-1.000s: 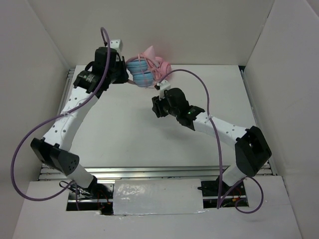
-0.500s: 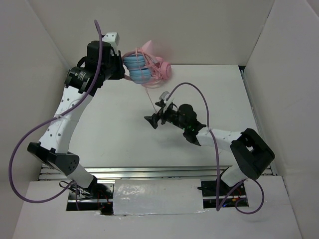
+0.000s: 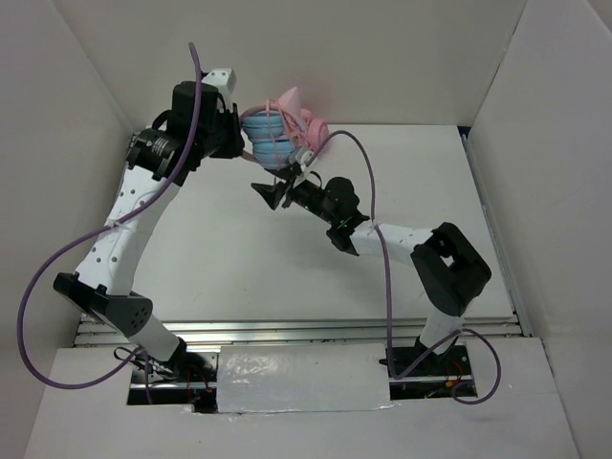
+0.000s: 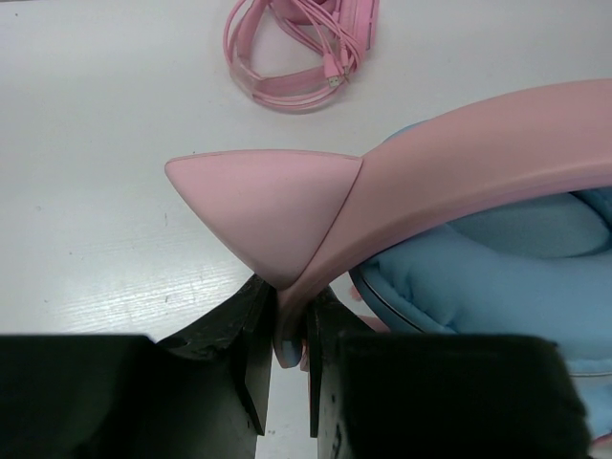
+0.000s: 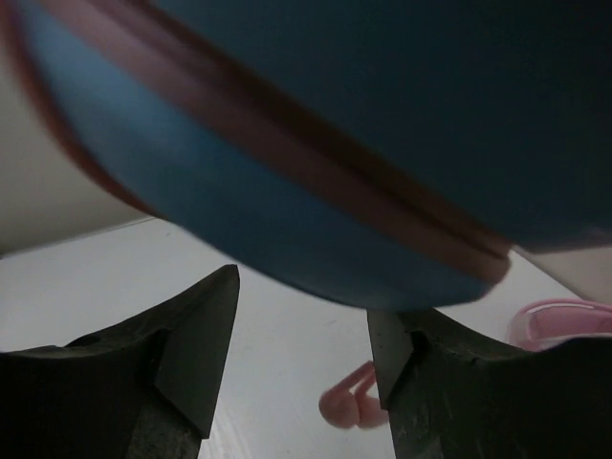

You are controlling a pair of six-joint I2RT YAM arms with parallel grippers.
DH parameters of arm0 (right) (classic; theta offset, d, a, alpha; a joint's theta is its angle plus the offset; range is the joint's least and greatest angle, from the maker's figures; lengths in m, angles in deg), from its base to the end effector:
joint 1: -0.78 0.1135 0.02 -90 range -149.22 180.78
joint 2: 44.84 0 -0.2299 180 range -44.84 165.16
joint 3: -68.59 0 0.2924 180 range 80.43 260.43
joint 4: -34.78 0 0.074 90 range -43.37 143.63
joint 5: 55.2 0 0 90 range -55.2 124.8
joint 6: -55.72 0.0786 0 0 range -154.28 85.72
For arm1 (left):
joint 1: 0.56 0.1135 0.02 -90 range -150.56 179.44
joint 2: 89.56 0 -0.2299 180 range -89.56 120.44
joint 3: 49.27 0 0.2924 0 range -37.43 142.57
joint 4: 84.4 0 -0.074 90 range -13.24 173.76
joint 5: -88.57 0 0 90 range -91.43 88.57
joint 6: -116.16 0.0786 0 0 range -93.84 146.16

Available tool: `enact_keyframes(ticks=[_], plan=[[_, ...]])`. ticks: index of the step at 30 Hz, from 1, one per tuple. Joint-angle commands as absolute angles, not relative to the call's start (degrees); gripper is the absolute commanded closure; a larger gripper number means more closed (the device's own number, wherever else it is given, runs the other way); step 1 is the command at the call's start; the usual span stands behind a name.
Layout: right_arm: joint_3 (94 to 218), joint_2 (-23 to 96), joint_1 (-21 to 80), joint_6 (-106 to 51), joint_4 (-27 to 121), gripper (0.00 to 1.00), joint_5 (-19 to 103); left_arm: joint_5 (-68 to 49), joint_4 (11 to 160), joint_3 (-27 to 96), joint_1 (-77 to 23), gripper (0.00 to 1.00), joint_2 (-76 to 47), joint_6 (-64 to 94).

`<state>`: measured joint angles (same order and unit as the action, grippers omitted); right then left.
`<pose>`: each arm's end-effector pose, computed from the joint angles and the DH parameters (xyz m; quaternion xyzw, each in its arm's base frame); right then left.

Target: Wrap the headphones

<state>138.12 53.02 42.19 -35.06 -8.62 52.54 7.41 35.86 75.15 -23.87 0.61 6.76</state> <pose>0.3236 0.3173 0.2412 -0.3305 0.5167 0.3602 0.7029 0.3715 -0.1469 0.4427 -0.0123 0.8441 -0.1331 0.5193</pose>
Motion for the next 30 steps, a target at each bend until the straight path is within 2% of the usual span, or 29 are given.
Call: enact_keyframes(ticks=[1, 2, 4, 5, 6, 8, 11, 22, 26, 27, 29, 30], plan=[[142.21, 57.01, 42.09, -34.72, -13.66, 0.36, 49.66, 7.10, 38.76, 81.65, -24.20, 1.00, -0.71, 6.99], [143.69, 57.63, 42.09, -34.90, -13.41, 0.36, 49.40, 7.45, 38.32, 82.10, -24.11, 1.00, -0.53, 7.43], [145.11, 58.43, 41.83, -35.34, -11.74, 0.45, 49.13, 8.76, 37.44, 82.63, -24.11, 1.00, -0.53, 7.52], [145.38, 58.34, 41.57, -35.25, -9.99, 0.52, 49.22, 8.94, 37.44, 82.55, -24.11, 1.00, -0.70, 7.61], [144.94, 57.82, 41.48, -35.34, -9.54, 0.65, 49.74, 9.21, 37.79, 82.11, -24.11, 1.00, -0.97, 7.61], [141.70, 56.94, 41.48, -35.34, -10.84, 0.83, 49.75, 9.03, 38.58, 81.58, -24.11, 1.00, -1.58, 7.79], [136.08, 54.75, 41.56, -35.16, -16.45, 1.00, 48.09, 8.51, 38.85, 81.14, -24.11, 1.00, -1.76, 7.70], [122.36, 43.32, 38.49, -34.37, -19.65, 1.00, 41.13, 10.87, 40.34, 76.14, -23.58, 1.00, -4.04, 7.53], [119.55, 37.26, 37.78, -36.65, -12.65, 1.00, 52.87, 10.97, 41.66, 73.58, -23.23, 1.00, -4.49, 7.17], [119.37, 35.33, 37.78, -38.05, -10.96, 0.89, 55.52, 10.62, 41.66, 73.75, -23.15, 1.00, -4.22, 7.17], [119.19, 33.83, 37.87, -38.77, -7.97, 0.52, 58.44, 10.26, 41.40, 74.63, -23.14, 1.00, -3.52, 7.26], [119.27, 33.13, 37.87, -39.98, -6.65, 0.09, 60.62, 10.09, 40.96, 74.98, -23.06, 1.00, -3.17, 7.09]])
